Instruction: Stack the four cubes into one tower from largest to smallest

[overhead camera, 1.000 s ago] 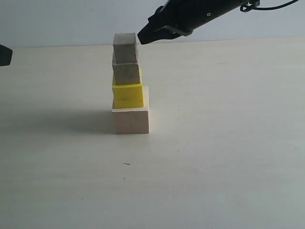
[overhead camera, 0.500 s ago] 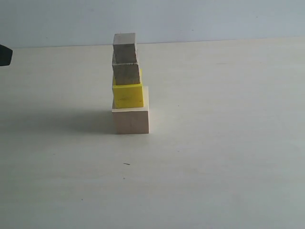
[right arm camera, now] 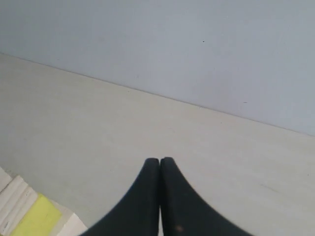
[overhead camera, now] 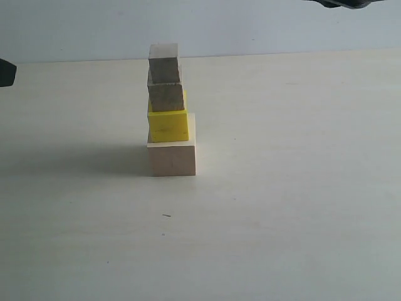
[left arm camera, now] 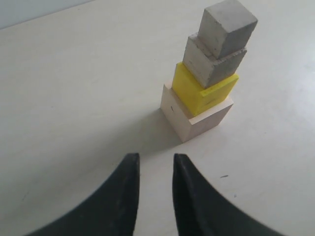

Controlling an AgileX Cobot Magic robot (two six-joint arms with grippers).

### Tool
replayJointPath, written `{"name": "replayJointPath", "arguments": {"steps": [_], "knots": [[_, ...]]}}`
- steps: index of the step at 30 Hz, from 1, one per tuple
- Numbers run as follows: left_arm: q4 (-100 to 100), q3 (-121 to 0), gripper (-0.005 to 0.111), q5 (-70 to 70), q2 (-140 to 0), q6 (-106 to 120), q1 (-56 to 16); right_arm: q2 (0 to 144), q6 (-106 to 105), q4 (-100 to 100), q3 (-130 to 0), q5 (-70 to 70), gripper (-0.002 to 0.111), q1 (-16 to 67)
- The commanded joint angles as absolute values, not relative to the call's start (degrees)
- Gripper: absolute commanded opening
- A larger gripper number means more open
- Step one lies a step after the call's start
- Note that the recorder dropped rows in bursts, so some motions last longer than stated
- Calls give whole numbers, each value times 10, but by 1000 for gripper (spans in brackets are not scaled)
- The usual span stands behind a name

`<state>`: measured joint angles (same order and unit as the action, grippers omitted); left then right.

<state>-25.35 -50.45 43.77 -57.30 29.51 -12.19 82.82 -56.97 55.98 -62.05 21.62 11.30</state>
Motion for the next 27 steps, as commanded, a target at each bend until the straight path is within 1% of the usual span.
{"name": "replayJointPath", "arguments": {"steps": [1,5,13,15,17,19,20,23,27], "knots": [[-259,-502,26,433,-573,296,-120,808,-570,565,-604,205,0,110],[-262,-502,26,436,-573,296,-120,793,-567,570,-588,176,0,110],[-262,-502,25,426,-573,298,-120,713,-537,570,-508,87,0,110],[-261,-502,25,407,-573,298,-120,672,-492,570,-456,0,0,110],[-263,-502,25,401,-573,296,-120,633,-479,570,-412,-59,0,110],[-263,-502,25,390,-573,294,-120,592,-484,569,-382,-57,0,110],[-263,-502,23,383,-573,291,-120,579,-489,568,-372,-50,0,110],[-263,-502,0,350,-573,279,-120,533,-490,568,-346,-47,0,110],[-272,-502,0,315,-573,279,-120,499,-490,568,-334,-52,0,110]]}}
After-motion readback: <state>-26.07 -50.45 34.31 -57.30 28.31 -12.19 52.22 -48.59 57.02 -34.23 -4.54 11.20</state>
